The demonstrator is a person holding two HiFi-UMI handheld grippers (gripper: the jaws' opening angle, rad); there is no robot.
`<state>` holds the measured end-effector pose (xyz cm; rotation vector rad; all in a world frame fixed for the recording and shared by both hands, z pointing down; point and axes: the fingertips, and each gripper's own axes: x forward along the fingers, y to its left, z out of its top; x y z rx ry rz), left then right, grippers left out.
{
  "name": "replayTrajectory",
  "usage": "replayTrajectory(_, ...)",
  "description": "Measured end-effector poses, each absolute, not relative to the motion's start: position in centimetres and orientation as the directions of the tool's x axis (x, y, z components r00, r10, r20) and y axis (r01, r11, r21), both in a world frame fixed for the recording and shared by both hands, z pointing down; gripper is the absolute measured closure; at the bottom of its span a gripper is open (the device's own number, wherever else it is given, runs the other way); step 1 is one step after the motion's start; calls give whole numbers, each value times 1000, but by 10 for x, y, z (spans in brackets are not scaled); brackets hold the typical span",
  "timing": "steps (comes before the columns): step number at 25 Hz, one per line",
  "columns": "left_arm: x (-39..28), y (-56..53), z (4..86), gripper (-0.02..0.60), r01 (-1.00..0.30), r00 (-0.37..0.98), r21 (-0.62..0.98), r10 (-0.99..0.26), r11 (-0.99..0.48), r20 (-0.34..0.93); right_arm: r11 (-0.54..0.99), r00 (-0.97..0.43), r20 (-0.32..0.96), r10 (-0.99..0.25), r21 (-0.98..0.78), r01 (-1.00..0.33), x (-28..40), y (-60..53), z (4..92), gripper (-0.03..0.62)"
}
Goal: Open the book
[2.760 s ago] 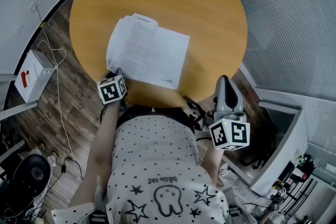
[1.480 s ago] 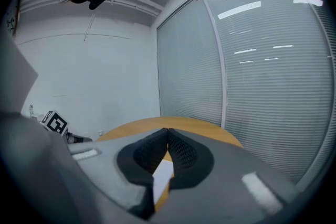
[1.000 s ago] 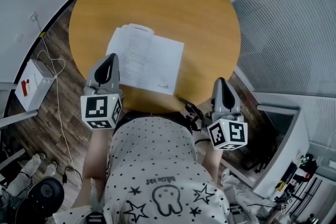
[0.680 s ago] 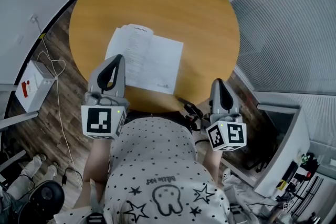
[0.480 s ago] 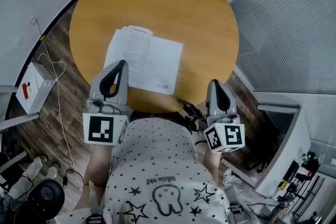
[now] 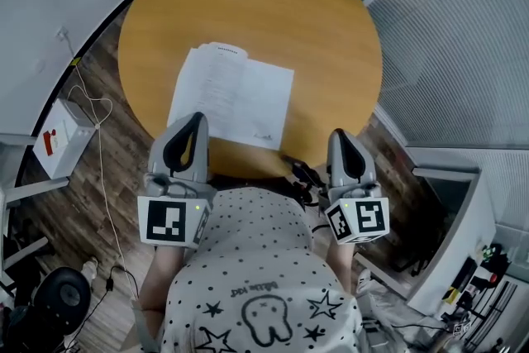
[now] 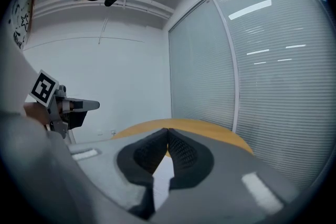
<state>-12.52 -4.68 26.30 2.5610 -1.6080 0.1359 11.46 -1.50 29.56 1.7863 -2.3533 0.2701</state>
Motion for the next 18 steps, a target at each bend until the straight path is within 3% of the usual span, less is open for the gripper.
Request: replayTrajectory(18,-97,-48,240,572,-879,465,-24,-868,-476,172,269,-282,228,-932,-84,-959,122,-17,296,591)
